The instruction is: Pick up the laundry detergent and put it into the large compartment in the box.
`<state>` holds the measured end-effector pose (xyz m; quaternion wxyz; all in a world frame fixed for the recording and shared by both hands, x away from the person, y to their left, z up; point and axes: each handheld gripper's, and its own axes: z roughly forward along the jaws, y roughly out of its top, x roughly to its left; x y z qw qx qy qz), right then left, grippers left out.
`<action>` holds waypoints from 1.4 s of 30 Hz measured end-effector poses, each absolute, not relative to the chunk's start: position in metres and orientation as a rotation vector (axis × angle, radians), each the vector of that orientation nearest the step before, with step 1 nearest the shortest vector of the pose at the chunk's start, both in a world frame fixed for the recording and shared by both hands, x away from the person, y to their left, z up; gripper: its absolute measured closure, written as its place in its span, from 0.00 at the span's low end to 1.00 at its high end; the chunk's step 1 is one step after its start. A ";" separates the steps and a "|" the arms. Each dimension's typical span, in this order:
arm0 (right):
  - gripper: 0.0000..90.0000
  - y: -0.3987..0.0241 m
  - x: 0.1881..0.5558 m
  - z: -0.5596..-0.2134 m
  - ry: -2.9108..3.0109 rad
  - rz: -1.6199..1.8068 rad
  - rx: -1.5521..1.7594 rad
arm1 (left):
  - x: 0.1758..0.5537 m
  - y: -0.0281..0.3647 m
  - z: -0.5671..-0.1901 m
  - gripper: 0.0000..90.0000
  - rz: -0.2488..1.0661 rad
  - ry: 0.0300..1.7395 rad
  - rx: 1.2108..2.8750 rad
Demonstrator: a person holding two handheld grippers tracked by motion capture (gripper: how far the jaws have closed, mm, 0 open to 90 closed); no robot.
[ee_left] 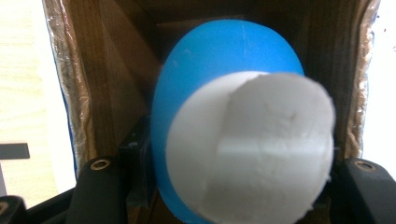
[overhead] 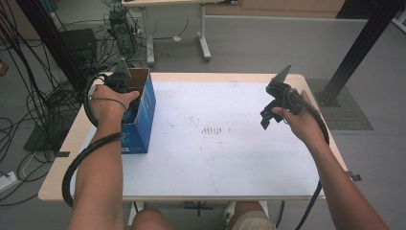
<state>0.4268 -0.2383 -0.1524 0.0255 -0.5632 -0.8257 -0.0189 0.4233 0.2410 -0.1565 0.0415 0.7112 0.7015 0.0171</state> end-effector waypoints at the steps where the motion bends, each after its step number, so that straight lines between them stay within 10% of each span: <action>1: 0.10 -0.238 0.427 -0.152 -2.552 -0.057 -1.742 | 0.423 0.241 -0.157 0.41 0.053 2.147 2.177; 42: 0.10 -0.239 0.427 -0.155 -2.549 -0.073 -1.734 | 0.423 0.239 -0.156 0.41 0.058 2.144 2.188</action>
